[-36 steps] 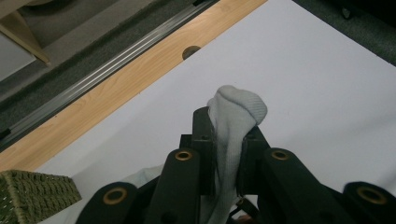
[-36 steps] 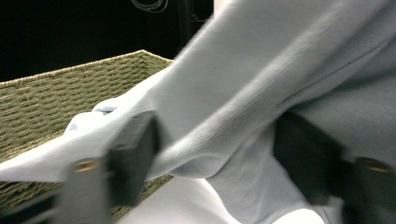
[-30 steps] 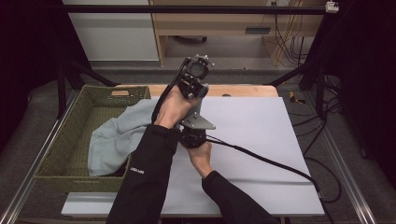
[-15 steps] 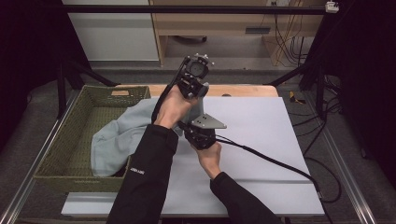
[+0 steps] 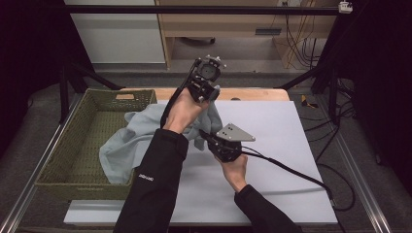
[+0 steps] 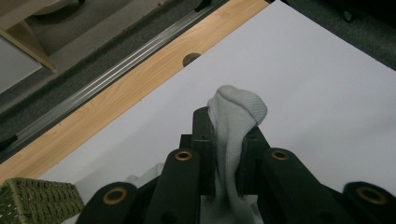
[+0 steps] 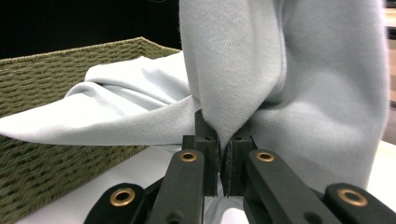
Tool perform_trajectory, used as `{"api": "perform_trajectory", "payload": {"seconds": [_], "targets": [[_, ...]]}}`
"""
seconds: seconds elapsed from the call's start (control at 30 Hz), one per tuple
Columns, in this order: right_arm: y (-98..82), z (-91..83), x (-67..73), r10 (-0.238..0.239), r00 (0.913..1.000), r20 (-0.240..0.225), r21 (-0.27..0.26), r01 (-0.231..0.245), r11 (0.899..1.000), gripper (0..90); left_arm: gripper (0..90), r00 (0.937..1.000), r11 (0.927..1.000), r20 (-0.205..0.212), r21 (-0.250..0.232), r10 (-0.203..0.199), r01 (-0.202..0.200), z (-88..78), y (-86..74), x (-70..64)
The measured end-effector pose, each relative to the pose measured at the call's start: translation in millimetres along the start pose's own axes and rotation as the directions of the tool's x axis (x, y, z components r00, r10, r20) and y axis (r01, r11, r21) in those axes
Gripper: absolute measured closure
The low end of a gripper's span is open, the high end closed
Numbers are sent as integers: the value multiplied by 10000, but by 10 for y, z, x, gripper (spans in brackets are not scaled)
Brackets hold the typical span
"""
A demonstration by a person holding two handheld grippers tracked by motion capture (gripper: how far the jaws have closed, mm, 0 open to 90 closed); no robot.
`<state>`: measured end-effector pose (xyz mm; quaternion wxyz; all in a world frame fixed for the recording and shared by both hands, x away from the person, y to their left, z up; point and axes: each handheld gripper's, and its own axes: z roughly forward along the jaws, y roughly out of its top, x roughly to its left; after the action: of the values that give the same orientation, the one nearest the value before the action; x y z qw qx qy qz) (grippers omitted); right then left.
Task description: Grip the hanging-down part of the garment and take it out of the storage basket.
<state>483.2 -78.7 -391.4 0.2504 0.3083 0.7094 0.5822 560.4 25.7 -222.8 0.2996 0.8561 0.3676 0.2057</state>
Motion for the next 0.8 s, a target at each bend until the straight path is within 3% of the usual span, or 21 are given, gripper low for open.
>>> {"api": "perform_trajectory", "payload": {"seconds": [0.03, 0.23, 0.4, 0.53, 0.8], "targets": [[-4, -92, -37, -233, 9997, 81, 63, 233, 9997, 877, 803, 10000, 10000, -10, -26, -2, 2, 4, 0, -7], [-11, -263, -114, -452, 9990, 69, -6, 452, 9990, 877, 803, 9998, 9998, -6, 64, 205, -205, -10, -4, -31], [2, -465, -237, -262, 9995, 172, 34, 261, 9997, 877, 803, 10000, 10000, 3, -50, 26, -26, -1, -13, -35], [13, -581, -319, -517, 9981, 324, 56, 515, 9987, 877, 803, 9998, 9999, 91, -7, 154, -154, 23, -10, -67], [48, -747, -446, -488, 9965, 672, 101, 482, 9988, 877, 803, 9993, 9996, 214, 43, 290, -291, 57, 20, -129]]}}
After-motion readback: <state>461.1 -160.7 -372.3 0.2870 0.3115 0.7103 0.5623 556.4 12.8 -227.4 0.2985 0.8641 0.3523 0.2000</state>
